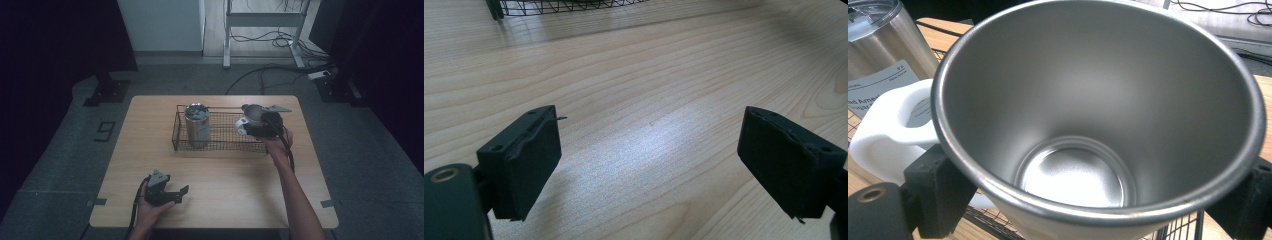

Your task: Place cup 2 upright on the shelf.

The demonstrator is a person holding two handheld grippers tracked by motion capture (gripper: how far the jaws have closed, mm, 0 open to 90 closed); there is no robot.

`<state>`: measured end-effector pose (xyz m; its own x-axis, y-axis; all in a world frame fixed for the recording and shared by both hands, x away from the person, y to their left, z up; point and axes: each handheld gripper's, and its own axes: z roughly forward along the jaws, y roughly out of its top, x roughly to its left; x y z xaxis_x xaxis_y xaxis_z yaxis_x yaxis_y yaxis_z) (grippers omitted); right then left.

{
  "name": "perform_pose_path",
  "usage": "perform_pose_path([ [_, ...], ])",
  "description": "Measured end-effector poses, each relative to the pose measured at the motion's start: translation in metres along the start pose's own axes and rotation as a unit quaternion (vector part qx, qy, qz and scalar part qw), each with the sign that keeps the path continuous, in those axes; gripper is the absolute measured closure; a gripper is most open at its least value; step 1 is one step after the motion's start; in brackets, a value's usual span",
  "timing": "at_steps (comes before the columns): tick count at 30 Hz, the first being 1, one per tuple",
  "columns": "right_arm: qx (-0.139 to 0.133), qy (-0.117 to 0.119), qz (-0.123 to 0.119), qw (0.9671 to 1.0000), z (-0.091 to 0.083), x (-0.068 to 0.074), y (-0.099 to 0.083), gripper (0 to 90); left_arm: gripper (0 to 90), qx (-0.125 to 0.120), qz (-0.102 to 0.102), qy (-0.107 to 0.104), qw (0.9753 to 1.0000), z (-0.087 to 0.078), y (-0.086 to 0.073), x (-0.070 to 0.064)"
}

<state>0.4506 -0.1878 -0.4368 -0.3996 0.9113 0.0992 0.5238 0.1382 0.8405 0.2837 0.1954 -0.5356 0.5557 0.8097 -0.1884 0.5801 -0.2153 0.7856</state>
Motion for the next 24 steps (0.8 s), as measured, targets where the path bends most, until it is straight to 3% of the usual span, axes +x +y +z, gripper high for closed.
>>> perform_pose_path([
  [24, 0.010, -0.005, 0.007, 0.9999, 0.024, -0.002, 0.011, 8.1, 10.5, -0.003, -0.003, -0.001, 1.0000, -0.001, 0.000, 0.002],
])
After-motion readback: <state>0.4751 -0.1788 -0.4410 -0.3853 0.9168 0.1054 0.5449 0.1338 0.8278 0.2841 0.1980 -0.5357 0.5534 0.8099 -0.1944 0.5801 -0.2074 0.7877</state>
